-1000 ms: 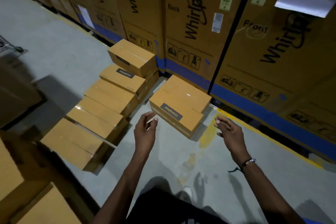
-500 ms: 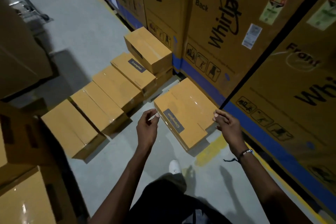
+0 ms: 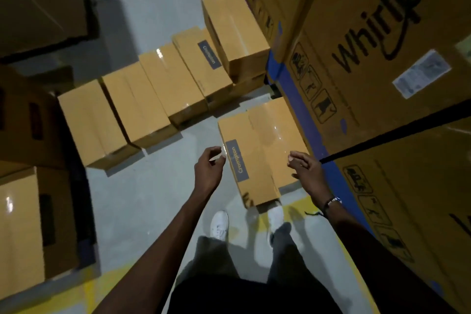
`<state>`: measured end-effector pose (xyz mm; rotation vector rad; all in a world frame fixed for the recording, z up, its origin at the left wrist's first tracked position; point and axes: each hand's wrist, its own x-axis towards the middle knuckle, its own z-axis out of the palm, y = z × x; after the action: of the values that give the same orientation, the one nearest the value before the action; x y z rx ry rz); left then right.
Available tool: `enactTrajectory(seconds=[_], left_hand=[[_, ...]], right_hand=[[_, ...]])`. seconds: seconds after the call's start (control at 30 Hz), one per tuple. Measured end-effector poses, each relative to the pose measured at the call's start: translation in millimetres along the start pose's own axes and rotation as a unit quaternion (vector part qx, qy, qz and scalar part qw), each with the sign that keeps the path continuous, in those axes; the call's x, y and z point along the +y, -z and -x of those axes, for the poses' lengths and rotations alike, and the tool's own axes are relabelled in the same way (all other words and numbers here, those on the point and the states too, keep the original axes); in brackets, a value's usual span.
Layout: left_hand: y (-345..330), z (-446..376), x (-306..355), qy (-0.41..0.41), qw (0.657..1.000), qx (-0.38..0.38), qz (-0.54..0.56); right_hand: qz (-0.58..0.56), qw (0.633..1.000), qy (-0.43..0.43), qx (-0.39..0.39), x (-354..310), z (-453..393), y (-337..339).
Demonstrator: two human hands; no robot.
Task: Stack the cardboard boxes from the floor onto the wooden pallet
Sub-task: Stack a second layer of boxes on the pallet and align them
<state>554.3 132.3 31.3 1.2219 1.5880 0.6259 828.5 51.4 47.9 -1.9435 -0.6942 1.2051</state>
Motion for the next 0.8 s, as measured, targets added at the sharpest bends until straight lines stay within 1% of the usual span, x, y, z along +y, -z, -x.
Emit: enactTrajectory(seconds=[0.1, 0.2, 0.3, 0.4, 0.5, 0.6, 0.7, 0.8], left_hand=[[-37, -19, -15, 0.022, 0.999, 0.013, -0.026], [-74, -36, -38, 0.03, 0.998, 0.008, -0.05], [-112, -58, -78, 0.013, 0.996, -0.031, -0.078], [-153, -91, -139, 0.013, 0.991, -0.067, -0.115], [-192, -133, -203, 0.007, 0.986, -0.09, -0.144], [-226, -175, -257, 0.001, 0.978, -0.09, -0.188], [-256, -211, -296, -0.011, 0.967, -0.09, -0.239], [-281, -239, -326, -0.034, 0.949, -0.111, -0.293]], right_hand=[[0.029, 0.998, -0.01, -0.056, 22, -55, 0], [0.039, 0.995, -0.031, -0.082, 51, -104, -3], [0.045, 0.993, -0.045, -0.101, 89, -154, -11], [0.077, 0.987, -0.045, -0.132, 139, -208, -27], [0.099, 0.985, -0.033, -0.136, 195, -260, -47], [0.094, 0.985, -0.05, -0.134, 244, -304, -69], [0.076, 0.988, -0.062, -0.123, 283, -342, -87], [0.06, 0.989, -0.065, -0.115, 312, -368, -100]])
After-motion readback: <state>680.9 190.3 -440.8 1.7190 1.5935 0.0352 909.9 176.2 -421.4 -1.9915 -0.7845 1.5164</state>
